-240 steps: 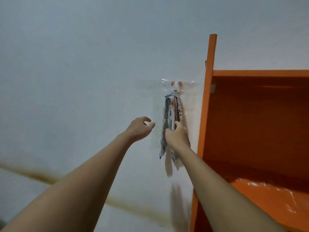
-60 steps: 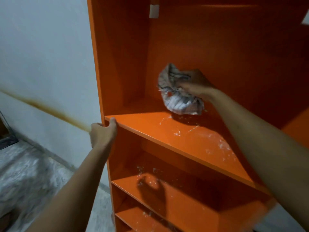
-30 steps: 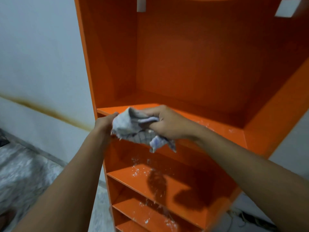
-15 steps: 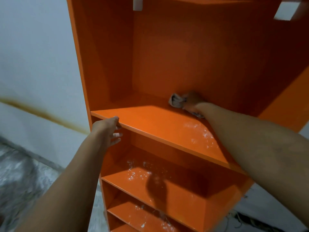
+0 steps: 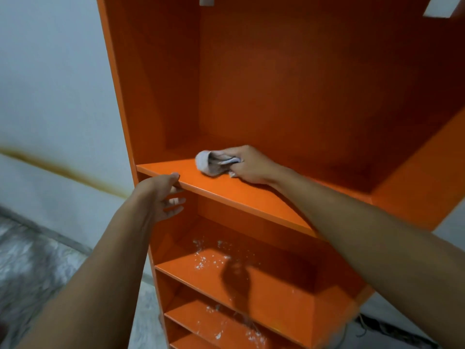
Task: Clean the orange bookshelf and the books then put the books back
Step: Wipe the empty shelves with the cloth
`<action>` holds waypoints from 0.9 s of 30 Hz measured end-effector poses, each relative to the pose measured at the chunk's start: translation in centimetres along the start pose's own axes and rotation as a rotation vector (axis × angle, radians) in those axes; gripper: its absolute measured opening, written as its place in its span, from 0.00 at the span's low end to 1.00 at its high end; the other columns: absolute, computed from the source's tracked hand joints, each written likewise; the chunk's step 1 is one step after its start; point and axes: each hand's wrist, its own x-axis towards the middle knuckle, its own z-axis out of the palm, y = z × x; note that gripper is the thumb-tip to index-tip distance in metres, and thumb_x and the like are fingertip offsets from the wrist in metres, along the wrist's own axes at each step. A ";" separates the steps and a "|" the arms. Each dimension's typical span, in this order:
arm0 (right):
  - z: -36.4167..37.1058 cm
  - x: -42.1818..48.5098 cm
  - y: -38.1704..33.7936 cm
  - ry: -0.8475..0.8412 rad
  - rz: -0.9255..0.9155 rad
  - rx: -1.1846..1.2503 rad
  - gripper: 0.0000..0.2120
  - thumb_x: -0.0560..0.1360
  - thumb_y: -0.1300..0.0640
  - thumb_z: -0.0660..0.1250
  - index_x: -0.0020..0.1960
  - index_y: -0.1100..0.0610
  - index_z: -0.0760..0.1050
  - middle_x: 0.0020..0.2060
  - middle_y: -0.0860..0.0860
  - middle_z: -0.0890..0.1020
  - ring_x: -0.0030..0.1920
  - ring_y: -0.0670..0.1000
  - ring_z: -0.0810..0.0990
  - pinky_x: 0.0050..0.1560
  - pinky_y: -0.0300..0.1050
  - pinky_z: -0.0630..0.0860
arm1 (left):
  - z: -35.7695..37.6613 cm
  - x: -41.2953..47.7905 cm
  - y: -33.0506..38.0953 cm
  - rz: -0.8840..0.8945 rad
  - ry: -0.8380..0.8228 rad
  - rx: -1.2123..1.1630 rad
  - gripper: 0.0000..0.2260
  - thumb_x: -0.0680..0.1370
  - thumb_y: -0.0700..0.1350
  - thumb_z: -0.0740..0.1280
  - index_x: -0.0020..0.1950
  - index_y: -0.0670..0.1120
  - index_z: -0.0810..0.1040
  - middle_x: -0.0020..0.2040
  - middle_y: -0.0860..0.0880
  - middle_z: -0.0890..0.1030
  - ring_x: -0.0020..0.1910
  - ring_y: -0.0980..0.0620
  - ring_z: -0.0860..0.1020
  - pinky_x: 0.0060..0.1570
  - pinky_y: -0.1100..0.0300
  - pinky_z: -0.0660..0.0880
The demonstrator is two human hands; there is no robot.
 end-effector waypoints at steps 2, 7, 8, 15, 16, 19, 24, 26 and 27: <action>1.9 -3.1 -2.4 -0.072 -0.099 0.114 0.30 0.69 0.75 0.62 0.65 0.52 0.77 0.50 0.45 0.83 0.40 0.40 0.80 0.40 0.39 0.76 | -0.4 0.1 0.2 -0.013 -0.054 0.003 0.11 0.82 0.50 0.62 0.59 0.45 0.72 0.59 0.45 0.79 0.55 0.44 0.77 0.45 0.50 0.76; 4.1 -10.3 -5.9 -0.149 -0.249 0.120 0.28 0.69 0.78 0.59 0.62 0.56 0.78 0.57 0.51 0.81 0.58 0.44 0.79 0.57 0.38 0.74 | -0.9 0.6 0.0 -0.009 -0.053 0.020 0.12 0.80 0.53 0.64 0.47 0.43 0.75 0.65 0.38 0.75 0.55 0.41 0.80 0.58 0.49 0.75; 3.2 -10.8 -6.3 -0.095 -0.238 0.150 0.29 0.69 0.79 0.59 0.60 0.54 0.78 0.54 0.47 0.81 0.55 0.39 0.79 0.54 0.34 0.73 | -0.7 0.3 -0.1 -0.004 -0.053 0.029 0.13 0.80 0.53 0.64 0.46 0.43 0.75 0.59 0.42 0.81 0.50 0.41 0.80 0.53 0.50 0.77; -9.9 -7.9 -3.1 0.632 0.116 0.061 0.14 0.75 0.63 0.64 0.59 0.60 0.81 0.53 0.53 0.84 0.45 0.41 0.80 0.45 0.36 0.73 | 1.7 -1.9 -1.1 0.044 -0.036 -0.009 0.10 0.81 0.48 0.64 0.59 0.44 0.74 0.56 0.45 0.80 0.49 0.46 0.78 0.46 0.49 0.77; -11.2 -7.1 -1.6 0.662 0.236 -0.021 0.12 0.75 0.59 0.64 0.56 0.56 0.82 0.51 0.53 0.84 0.46 0.46 0.80 0.44 0.39 0.72 | 2.2 -2.2 -1.3 0.043 -0.047 -0.004 0.11 0.81 0.48 0.64 0.60 0.44 0.74 0.56 0.45 0.80 0.48 0.46 0.78 0.44 0.50 0.77; -12.6 -4.9 2.0 0.617 0.451 -0.121 0.10 0.78 0.59 0.60 0.53 0.53 0.80 0.48 0.51 0.78 0.48 0.50 0.76 0.44 0.41 0.69 | 2.9 -2.3 -1.7 0.041 -0.044 -0.016 0.13 0.81 0.49 0.63 0.62 0.43 0.74 0.51 0.47 0.80 0.46 0.48 0.78 0.42 0.52 0.76; -9.6 -5.0 7.9 0.333 0.595 -0.267 0.09 0.78 0.54 0.63 0.56 0.54 0.78 0.53 0.50 0.78 0.51 0.53 0.77 0.52 0.46 0.73 | 3.1 -2.0 -1.5 0.031 -0.044 0.000 0.13 0.83 0.48 0.61 0.64 0.42 0.73 0.52 0.47 0.79 0.54 0.46 0.77 0.47 0.51 0.74; -8.2 -5.7 7.6 0.385 0.570 -0.109 0.06 0.75 0.50 0.62 0.47 0.50 0.76 0.42 0.49 0.77 0.42 0.51 0.75 0.48 0.43 0.76 | 3.2 -1.8 -1.5 0.024 -0.039 -0.005 0.13 0.83 0.48 0.61 0.63 0.43 0.73 0.52 0.47 0.79 0.55 0.46 0.77 0.46 0.51 0.75; -7.8 -6.3 6.4 0.385 0.581 -0.085 0.06 0.77 0.51 0.60 0.47 0.51 0.74 0.40 0.48 0.75 0.38 0.47 0.73 0.42 0.39 0.75 | 3.3 -1.8 -1.5 0.023 -0.037 -0.008 0.13 0.83 0.48 0.61 0.63 0.42 0.73 0.52 0.47 0.79 0.54 0.46 0.78 0.45 0.51 0.75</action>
